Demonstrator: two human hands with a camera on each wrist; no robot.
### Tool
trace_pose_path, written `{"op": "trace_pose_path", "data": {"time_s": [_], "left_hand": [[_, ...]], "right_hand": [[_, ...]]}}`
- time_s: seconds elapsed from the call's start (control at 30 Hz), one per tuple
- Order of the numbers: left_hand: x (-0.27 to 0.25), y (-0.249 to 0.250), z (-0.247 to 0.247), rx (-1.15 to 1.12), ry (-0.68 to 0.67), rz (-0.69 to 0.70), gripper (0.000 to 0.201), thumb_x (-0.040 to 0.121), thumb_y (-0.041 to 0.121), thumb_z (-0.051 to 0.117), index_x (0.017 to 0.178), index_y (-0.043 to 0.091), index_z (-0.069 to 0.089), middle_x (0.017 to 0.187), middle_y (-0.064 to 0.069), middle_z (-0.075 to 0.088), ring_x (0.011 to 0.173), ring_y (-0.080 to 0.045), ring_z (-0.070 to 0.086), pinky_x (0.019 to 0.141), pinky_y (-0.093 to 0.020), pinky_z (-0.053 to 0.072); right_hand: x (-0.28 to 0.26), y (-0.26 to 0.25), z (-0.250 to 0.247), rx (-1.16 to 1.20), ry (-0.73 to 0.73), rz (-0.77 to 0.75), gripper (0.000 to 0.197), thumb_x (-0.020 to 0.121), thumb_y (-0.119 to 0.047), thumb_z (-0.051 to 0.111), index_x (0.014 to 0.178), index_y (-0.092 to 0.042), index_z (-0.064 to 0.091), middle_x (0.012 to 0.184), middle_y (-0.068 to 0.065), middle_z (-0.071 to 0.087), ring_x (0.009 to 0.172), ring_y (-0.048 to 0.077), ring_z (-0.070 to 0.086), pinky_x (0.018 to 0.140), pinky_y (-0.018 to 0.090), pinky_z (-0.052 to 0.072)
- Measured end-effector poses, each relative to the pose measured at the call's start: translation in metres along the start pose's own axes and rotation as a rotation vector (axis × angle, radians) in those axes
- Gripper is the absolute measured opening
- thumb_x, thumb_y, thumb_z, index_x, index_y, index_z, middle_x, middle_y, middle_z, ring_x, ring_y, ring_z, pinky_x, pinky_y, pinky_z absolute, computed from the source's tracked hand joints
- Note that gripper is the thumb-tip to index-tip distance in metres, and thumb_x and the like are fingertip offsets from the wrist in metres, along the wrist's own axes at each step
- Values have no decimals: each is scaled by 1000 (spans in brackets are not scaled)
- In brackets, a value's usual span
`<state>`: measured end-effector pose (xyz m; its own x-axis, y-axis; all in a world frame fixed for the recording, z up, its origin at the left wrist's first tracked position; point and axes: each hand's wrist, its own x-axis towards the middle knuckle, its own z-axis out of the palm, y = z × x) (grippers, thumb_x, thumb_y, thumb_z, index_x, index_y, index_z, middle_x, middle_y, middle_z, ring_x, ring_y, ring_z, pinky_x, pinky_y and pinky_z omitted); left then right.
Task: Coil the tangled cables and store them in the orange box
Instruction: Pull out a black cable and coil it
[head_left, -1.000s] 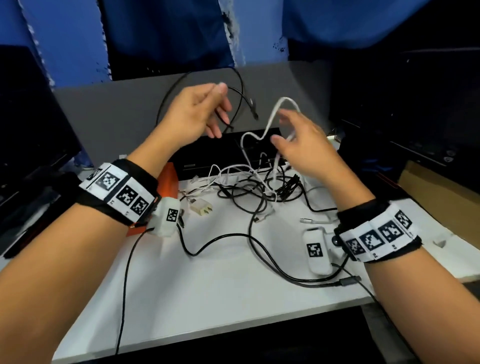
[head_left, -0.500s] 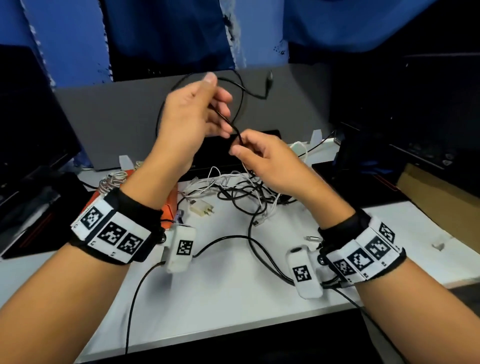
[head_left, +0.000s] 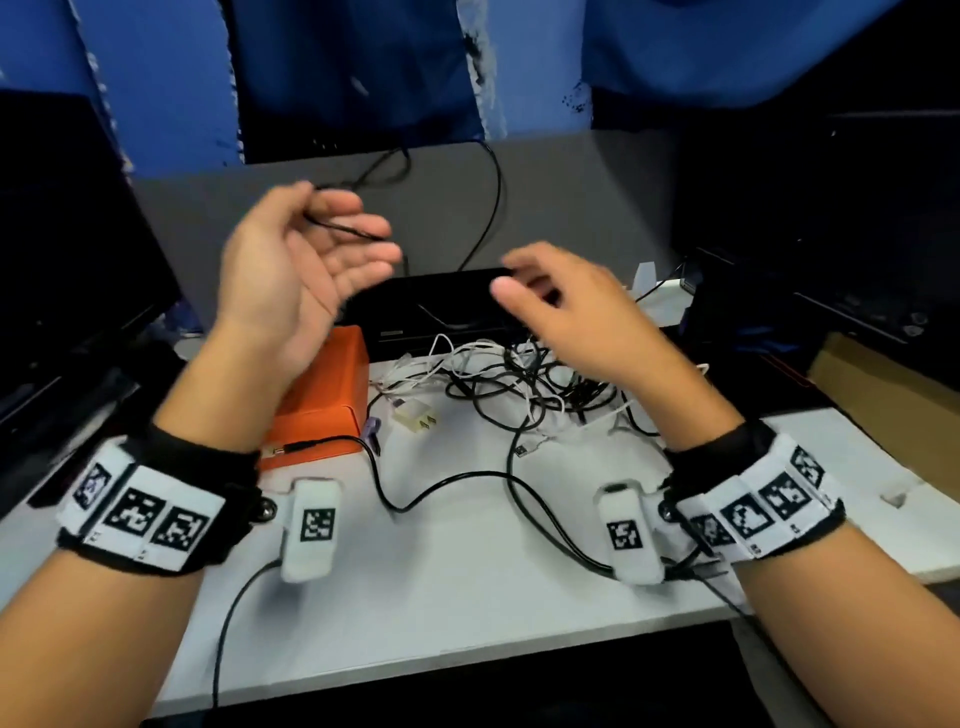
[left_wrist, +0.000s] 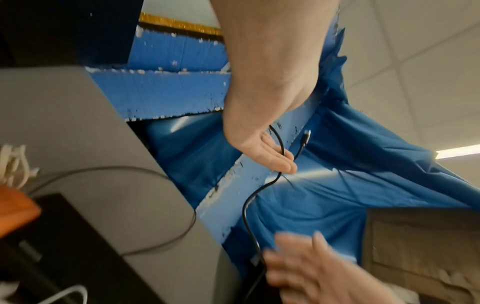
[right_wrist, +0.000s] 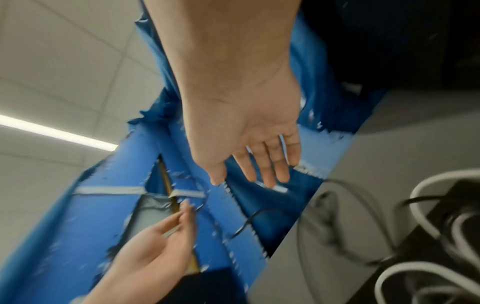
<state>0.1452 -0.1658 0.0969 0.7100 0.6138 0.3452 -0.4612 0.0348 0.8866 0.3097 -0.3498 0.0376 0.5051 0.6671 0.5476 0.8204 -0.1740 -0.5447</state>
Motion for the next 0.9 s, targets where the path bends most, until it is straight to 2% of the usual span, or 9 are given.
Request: {"op": "trace_pose_path", "data": {"time_s": [0.07,0.13,0.23,0.33,0.4,0.47,0.57,0.67,0.9], "left_hand": [[-12,-17,10,-47,-33,-89,33,108,26,34,94,9,58,82,-11,76,70,-22,75,61,-27,59],[-24,-32,17,-71,-59,-158,30,109,23,34,95,9,56,84,-14,77,70,-22,76,59,-27,59],[-32,-40,9,-72,-14,-161,28,110,20,34,93,12,54,87,-11,78,70,-19,76,62,-26,60],[-27,-26,-25,-164,159,-59,27,110,18,31,99,14,56,89,-2,79,71,-12,74,65,-23,59],[-25,-16,-47,-190,231,-44,31,110,17,30,122,8,57,98,0,80,77,-8,74,71,-21,59],[-26,-11,-60,-171,237,-62,34,110,15,29,134,4,50,112,-3,78,88,-8,75,78,-21,59],[-28,-7,-60,-121,250,-12,21,111,11,26,121,15,43,120,-14,74,96,-16,76,81,-27,60],[-32,-7,-52,10,234,83,42,112,12,25,152,22,34,112,-13,77,101,-22,76,83,-31,61],[-27,1,-65,560,216,207,26,111,24,35,118,15,58,115,5,77,105,-18,74,81,-29,62]], "right_hand": [[-10,-26,20,80,-73,-125,56,100,-53,56,148,-25,50,137,-7,65,124,7,60,105,28,47],[-19,-36,38,173,-213,-149,49,103,-46,57,147,-25,47,120,-8,72,109,6,69,96,29,53],[-19,-29,43,363,-342,-91,20,104,-34,59,115,-16,61,66,-11,57,56,8,54,57,31,48],[-8,-16,15,243,-270,-49,28,99,-37,69,85,-13,65,58,-9,43,52,7,35,51,25,31],[-3,-7,-8,146,-195,-47,34,94,-43,72,79,-14,66,58,-9,45,51,5,35,51,21,30],[0,1,-21,85,-149,-47,30,94,-42,72,80,-16,68,59,-11,50,53,3,39,54,18,33],[2,15,-27,-153,-151,6,21,99,-39,67,86,-22,68,63,-7,55,58,9,47,63,32,41],[4,28,-32,-310,-139,45,15,103,-33,60,96,-23,68,71,-12,57,77,19,56,71,34,39],[10,60,-46,-537,1,52,13,106,-24,56,106,-19,67,107,7,61,108,34,54,93,46,41]]}}
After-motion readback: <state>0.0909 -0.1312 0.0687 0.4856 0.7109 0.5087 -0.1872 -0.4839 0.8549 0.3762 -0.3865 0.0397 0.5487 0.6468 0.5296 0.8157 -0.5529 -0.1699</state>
